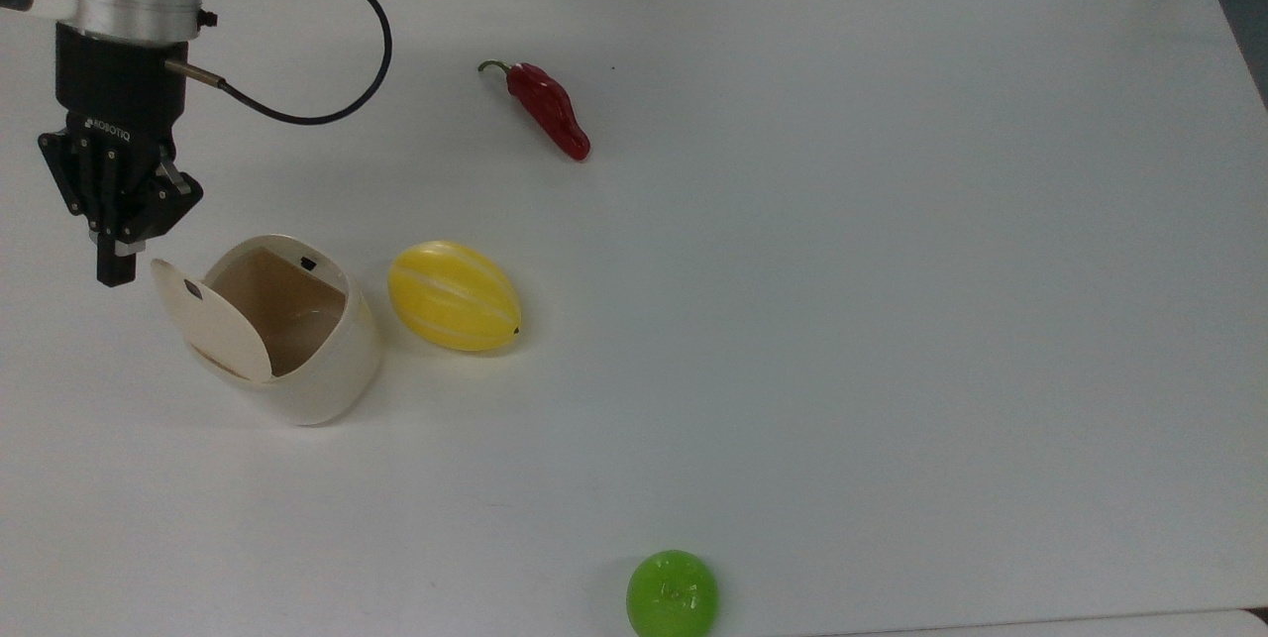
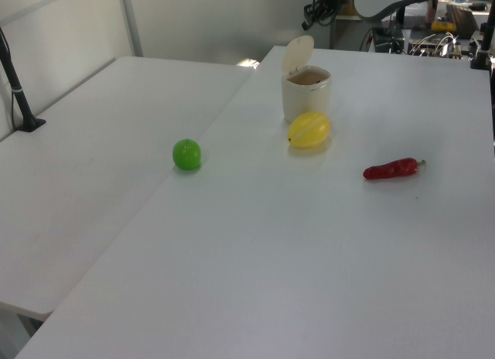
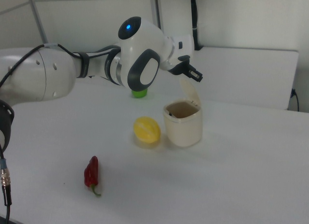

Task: Close garbage bin
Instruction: 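Move the gripper over to the open lid of the cream bin, then push the raised lid down with the gripper to shut the bin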

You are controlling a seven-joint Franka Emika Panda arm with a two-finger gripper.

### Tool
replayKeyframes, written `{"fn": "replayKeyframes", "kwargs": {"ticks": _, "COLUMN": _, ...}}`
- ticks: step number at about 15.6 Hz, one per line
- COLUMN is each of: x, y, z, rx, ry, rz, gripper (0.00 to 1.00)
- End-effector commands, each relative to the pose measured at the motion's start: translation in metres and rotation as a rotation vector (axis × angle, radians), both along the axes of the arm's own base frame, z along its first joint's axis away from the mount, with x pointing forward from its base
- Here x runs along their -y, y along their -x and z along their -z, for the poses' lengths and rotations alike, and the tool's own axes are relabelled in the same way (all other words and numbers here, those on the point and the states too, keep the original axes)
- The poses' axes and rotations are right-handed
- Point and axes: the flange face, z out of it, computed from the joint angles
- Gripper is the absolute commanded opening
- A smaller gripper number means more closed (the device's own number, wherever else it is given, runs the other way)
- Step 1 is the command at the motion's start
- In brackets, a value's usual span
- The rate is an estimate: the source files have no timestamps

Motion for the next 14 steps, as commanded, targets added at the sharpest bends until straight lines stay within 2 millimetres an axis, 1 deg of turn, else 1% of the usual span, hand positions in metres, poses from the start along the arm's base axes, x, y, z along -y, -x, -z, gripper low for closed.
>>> {"fn": "replayKeyframes", "kwargs": {"ticks": 1, "x": -0.011, "y": -0.003, "z": -0.002, "rx": 0.001, "ry": -0.003, "rz": -0.007, "gripper": 0.0}}
{"fn": "replayKeyframes", "kwargs": {"ticks": 4, "x": -0.019, "y": 0.0, "z": 0.002, "rx": -0.067, "ry": -0.017, "rz": -0.017, "gripper": 0.0}}
{"fn": "replayKeyframes", "kwargs": {"ticks": 6, "x": -0.029, "y": 0.002, "z": 0.003, "rx": -0.133, "ry": -0.012, "rz": -0.048, "gripper": 0.0}}
{"fn": "replayKeyframes", "kwargs": {"ticks": 8, "x": -0.032, "y": 0.006, "z": 0.005, "rx": -0.193, "ry": -0.015, "rz": -0.06, "gripper": 0.0}}
{"fn": "replayKeyframes", "kwargs": {"ticks": 9, "x": -0.033, "y": 0.007, "z": 0.007, "rx": -0.218, "ry": -0.015, "rz": -0.069, "gripper": 0.0}}
{"fn": "replayKeyframes", "kwargs": {"ticks": 10, "x": -0.037, "y": 0.008, "z": 0.01, "rx": -0.244, "ry": -0.019, "rz": -0.077, "gripper": 0.0}}
{"fn": "replayKeyframes", "kwargs": {"ticks": 11, "x": -0.046, "y": 0.007, "z": 0.013, "rx": -0.268, "ry": -0.023, "rz": -0.088, "gripper": 0.0}}
{"fn": "replayKeyframes", "kwargs": {"ticks": 14, "x": -0.055, "y": 0.009, "z": 0.021, "rx": -0.332, "ry": -0.037, "rz": -0.098, "gripper": 0.0}}
